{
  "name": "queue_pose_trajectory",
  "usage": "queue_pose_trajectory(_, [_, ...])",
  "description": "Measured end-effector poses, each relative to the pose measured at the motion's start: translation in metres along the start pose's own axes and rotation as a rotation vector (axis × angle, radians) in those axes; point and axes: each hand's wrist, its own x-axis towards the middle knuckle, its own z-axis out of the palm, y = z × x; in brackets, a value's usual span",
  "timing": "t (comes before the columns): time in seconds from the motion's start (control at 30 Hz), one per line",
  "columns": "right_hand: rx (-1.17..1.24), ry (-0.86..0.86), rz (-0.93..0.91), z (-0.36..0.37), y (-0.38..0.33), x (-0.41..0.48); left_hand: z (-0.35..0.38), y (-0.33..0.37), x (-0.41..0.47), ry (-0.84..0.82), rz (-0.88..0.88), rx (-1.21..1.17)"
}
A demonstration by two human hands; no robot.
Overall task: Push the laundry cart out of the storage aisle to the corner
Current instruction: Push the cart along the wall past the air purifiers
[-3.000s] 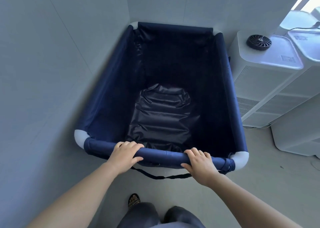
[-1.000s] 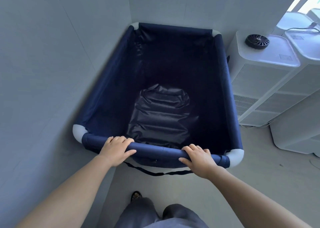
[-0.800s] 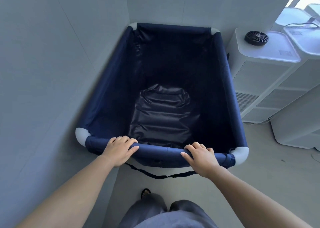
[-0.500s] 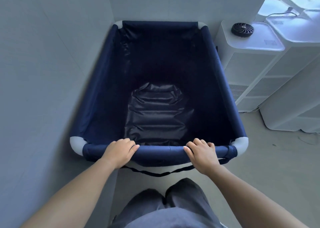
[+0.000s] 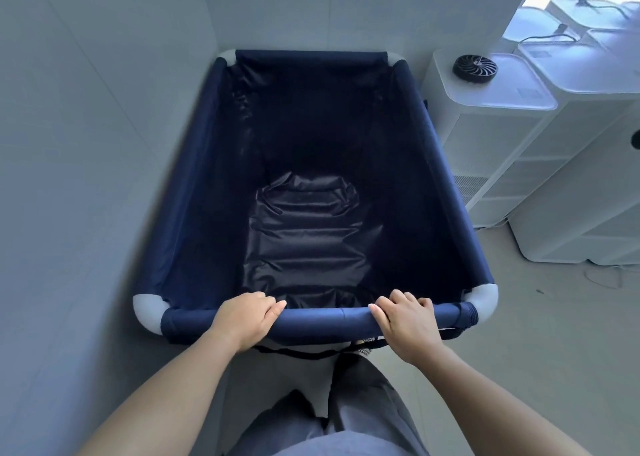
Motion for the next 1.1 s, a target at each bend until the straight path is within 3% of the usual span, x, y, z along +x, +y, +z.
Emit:
queue_pose_trajectory(0.9, [-0.079, 0.042, -0.126, 0.004, 0.009, 0.007, 0.007, -0.001, 0.005, 0.102, 0.019, 0.030])
queue_pose_trajectory(1.1, [-0.095, -0.060, -0.117, -0.003, 0.007, 0.010, 0.000, 0.000, 0.006, 0.055, 0.023, 0.025])
